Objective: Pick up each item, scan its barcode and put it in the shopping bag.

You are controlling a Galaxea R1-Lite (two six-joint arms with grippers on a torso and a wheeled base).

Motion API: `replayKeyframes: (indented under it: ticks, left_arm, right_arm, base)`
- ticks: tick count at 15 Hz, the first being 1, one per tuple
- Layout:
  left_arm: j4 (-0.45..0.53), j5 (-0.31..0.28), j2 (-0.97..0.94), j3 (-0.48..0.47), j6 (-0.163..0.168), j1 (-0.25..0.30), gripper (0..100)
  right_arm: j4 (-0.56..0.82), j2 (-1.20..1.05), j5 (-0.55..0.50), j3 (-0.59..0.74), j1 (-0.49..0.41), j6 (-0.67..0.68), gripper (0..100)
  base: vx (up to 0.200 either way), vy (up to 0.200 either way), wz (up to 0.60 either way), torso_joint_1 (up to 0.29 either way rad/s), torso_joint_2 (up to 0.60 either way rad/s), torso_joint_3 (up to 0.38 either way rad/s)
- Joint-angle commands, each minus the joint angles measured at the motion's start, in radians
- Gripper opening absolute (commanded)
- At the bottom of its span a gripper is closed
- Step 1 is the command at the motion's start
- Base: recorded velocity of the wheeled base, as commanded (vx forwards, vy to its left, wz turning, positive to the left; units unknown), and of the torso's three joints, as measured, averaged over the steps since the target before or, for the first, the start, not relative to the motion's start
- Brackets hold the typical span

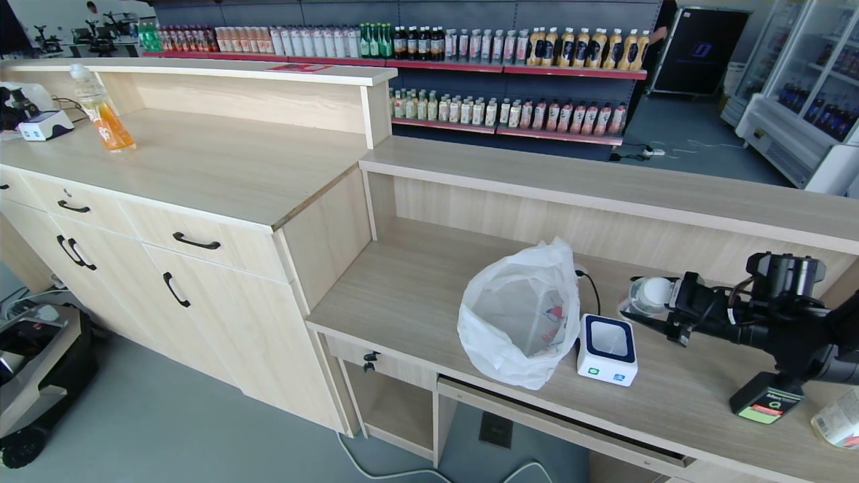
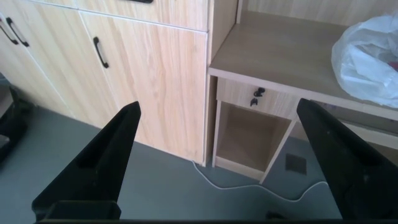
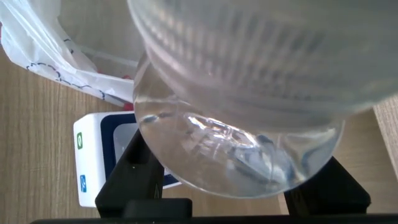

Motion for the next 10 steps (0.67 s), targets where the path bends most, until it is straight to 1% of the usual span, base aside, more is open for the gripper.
replayKeyframes:
  ticks: [1,2,7,10]
  left_arm:
    - [0.000,0.000,0.000,0.000,0.000,0.000,100]
    - [0.000,0.000,0.000,0.000,0.000,0.000,100]
    - [0.000,0.000,0.000,0.000,0.000,0.000,100]
    - [0.000,0.000,0.000,0.000,0.000,0.000,100]
  right_arm:
    - [-0.001,0.005,0.000,-0.001,-0.001,0.000,0]
    - [0.001,0.010,-0.003,-0.007,-0.002,-0.017,0]
    - [0.001,0.018,-0.013,-0.007,-0.002,-0.018,0]
    - [0.004,0.011,-0.047,-0.001,-0.004,-0.021,0]
  base:
    - [0.000,0.000,0.00,0.000,0.00,0.000]
    - [0.000,0.000,0.00,0.000,0.00,0.000]
    - [0.000,0.000,0.00,0.000,0.00,0.000]
    - [0.000,0.000,0.00,0.000,0.00,0.000]
